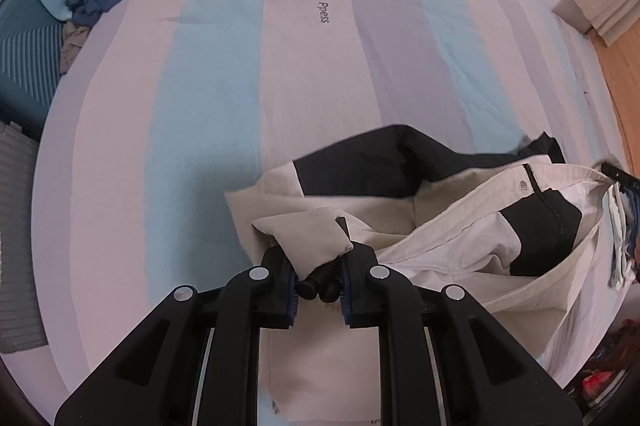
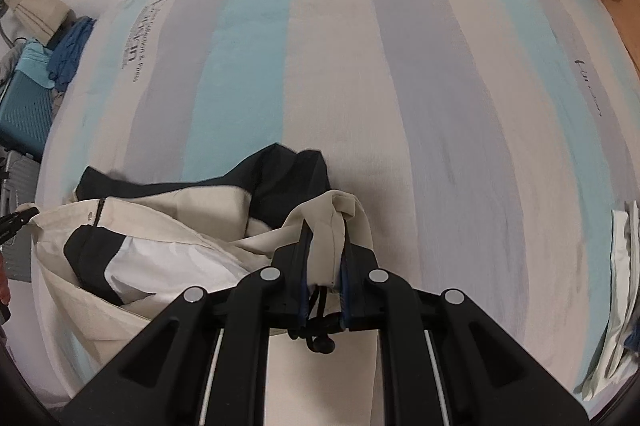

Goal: Fold large clothes
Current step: 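Lift the hem with both tools and fold it toward the hood, then lower the hem onto the jacket and open both tools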

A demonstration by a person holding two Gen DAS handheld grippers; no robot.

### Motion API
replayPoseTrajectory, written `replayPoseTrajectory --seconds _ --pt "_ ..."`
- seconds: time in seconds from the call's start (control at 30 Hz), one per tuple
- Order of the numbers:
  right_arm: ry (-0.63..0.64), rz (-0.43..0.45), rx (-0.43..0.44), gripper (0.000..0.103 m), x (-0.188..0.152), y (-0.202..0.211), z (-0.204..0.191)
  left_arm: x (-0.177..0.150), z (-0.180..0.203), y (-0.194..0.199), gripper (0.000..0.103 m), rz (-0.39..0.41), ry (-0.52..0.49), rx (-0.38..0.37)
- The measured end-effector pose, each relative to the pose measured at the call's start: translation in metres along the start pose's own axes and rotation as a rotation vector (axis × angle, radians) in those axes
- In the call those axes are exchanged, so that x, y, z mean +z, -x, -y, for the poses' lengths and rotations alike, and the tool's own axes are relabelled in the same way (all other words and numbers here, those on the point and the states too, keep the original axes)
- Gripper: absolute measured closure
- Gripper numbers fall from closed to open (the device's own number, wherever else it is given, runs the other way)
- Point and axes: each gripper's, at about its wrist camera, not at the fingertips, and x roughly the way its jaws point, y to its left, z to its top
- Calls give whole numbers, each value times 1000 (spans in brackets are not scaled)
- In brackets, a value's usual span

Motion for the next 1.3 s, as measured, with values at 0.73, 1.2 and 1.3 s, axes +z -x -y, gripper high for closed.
replayPoseTrajectory --seconds 0.73,1.2,1.3 --pt "13 -34 -102 84 38 -88 -5 33 -9 -89 80 -6 86 39" --pt "85 233 45 24 16 6 -46 1 64 15 6 314 -95 71" --pt "145 216 53 25 1 7 -65 -11 77 17 6 298 -110 28"
